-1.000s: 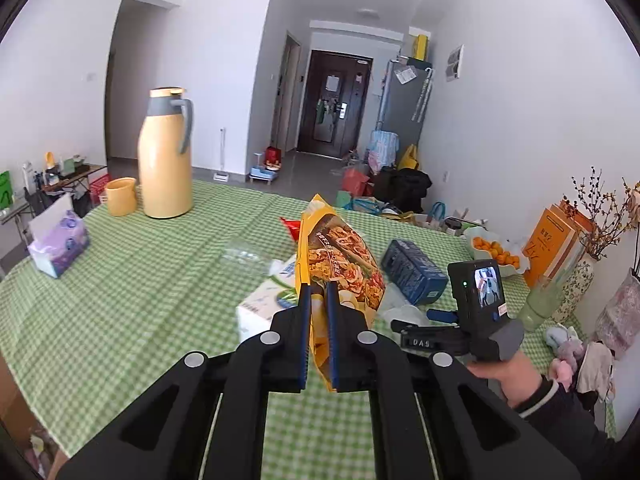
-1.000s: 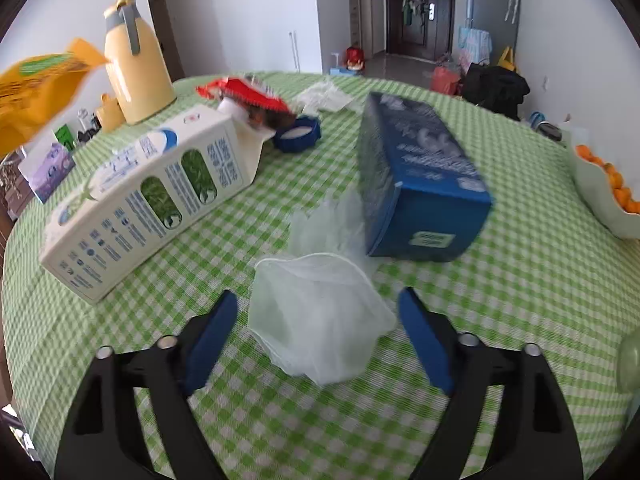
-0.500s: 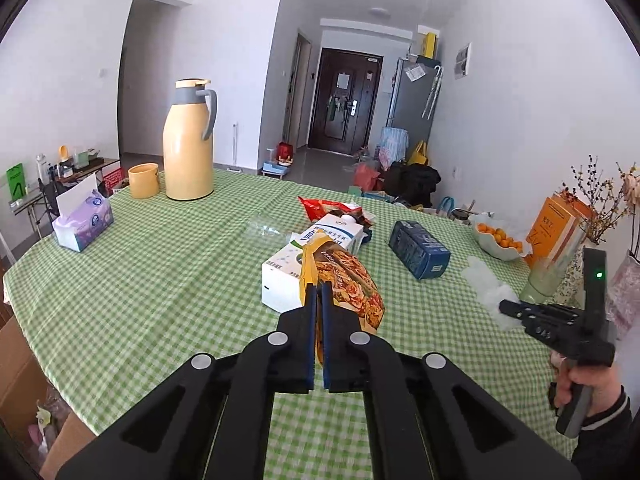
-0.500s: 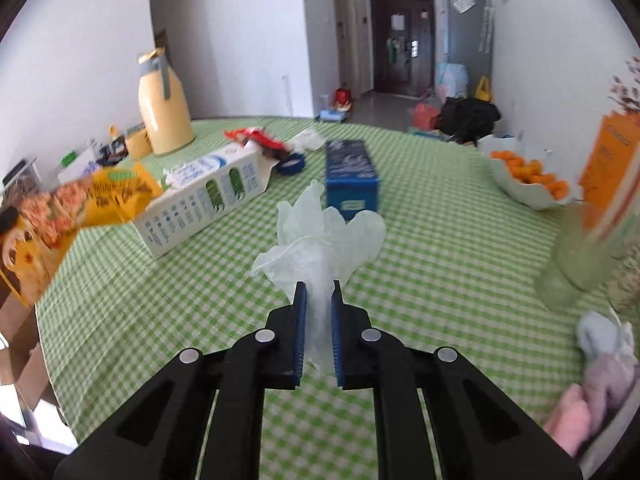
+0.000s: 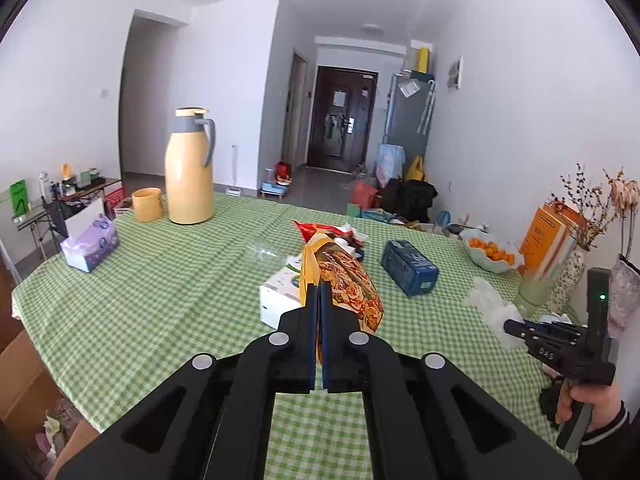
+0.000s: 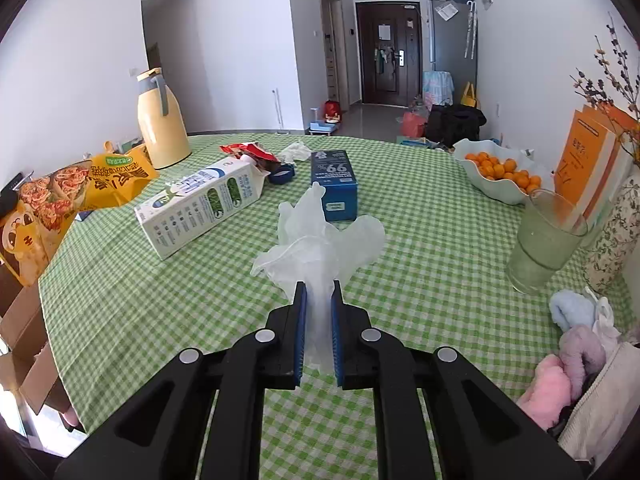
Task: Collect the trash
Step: 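Carry the snack bag and plastic glove in both grippers over the cardboard box, then open both grippers to drop the snack bag and glove into the box, then withdraw both open grippers from the box back toward the table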
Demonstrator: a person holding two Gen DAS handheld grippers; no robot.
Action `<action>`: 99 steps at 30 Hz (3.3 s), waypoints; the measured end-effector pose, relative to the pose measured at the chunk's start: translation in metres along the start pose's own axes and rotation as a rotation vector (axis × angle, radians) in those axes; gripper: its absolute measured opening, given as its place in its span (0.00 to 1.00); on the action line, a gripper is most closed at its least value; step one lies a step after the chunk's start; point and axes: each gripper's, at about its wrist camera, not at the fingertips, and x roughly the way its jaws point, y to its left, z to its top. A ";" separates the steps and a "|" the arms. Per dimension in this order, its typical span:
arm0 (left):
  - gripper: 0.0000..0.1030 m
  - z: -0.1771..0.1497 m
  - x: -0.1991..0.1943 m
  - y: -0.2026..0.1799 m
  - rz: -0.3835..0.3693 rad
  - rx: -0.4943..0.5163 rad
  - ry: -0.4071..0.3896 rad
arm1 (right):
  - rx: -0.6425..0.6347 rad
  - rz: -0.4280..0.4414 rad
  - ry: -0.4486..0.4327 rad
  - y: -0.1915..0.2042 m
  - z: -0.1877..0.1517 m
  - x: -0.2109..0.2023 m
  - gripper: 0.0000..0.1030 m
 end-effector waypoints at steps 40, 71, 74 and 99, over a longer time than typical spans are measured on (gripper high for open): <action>0.00 -0.215 -0.197 0.425 0.785 -0.563 0.198 | -1.030 0.749 0.456 0.682 -0.106 0.144 0.12; 0.63 -0.197 -0.182 0.428 0.891 -0.551 0.154 | -0.995 0.712 0.344 0.672 -0.077 0.124 0.62; 0.69 -0.181 -0.191 0.413 0.939 -0.538 0.100 | -0.964 0.730 0.296 0.655 -0.062 0.113 0.62; 0.93 -0.041 -0.091 0.182 0.585 -0.200 -0.169 | -0.327 0.387 -0.242 0.250 0.063 0.043 0.79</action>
